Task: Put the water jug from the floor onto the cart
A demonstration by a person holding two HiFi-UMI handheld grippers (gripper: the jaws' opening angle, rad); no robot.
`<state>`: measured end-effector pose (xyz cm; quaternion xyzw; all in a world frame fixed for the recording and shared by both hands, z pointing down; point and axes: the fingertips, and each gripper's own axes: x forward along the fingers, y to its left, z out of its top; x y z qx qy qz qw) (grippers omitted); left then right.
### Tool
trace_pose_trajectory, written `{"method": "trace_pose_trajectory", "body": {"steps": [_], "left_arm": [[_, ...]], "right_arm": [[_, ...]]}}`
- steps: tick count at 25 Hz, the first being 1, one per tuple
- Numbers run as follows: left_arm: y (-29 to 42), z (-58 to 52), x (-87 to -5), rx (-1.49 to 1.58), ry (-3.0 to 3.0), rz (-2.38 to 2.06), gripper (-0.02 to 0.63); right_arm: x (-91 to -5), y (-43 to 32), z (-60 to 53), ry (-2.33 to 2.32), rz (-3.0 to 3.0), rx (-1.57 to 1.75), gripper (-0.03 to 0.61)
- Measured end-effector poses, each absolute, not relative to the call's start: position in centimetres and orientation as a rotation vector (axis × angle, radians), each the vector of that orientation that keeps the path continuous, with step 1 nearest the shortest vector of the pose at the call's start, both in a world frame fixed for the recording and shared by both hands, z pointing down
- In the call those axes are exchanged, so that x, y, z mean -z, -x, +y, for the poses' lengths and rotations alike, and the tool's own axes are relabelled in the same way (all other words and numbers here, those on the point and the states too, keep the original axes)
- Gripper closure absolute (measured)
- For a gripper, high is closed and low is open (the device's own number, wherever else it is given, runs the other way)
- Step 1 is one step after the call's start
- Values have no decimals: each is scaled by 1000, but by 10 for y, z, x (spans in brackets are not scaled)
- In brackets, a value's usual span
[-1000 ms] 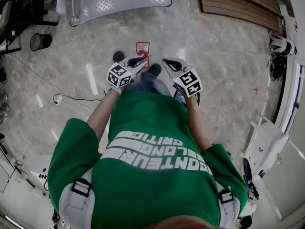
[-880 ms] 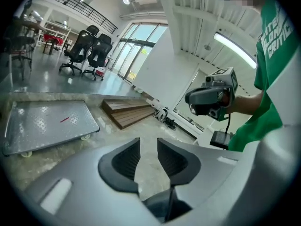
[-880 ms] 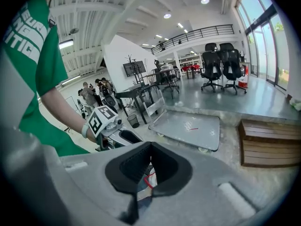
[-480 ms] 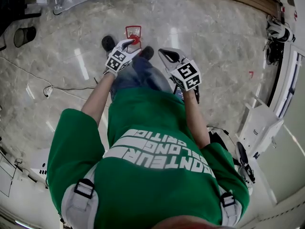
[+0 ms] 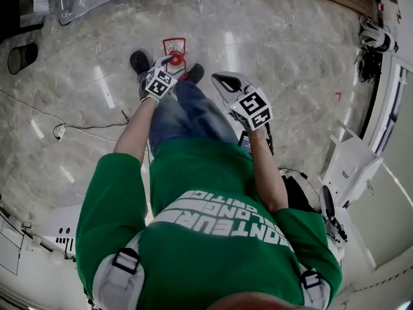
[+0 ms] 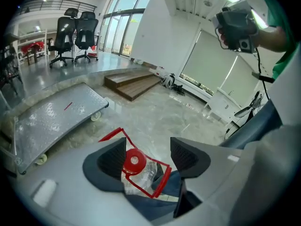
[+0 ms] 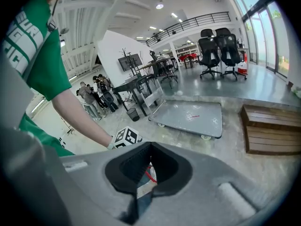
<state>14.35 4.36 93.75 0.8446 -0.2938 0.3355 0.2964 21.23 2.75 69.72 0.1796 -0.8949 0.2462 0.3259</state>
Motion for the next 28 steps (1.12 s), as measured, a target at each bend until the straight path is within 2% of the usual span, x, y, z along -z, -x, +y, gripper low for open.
{"method": "trace_pose_trajectory", "body": {"steps": [5, 10, 22, 28], "left_arm": [[-146, 43, -978, -962, -2184, -771, 294], [-146, 49, -1017, -1046, -2130, -712, 239], [-148, 47, -1060, -1106, -2089, -731, 273], [-150, 47, -1062, -1106, -2067, -710, 270]], "right_arm": [[-713, -210, 31, -451, -2331, -685, 587], [-731, -212, 40, -421, -2293, -712, 588], [-761, -233, 46, -442, -2229, -772, 587], [-762, -232, 47, -439, -2220, -782, 588]]}}
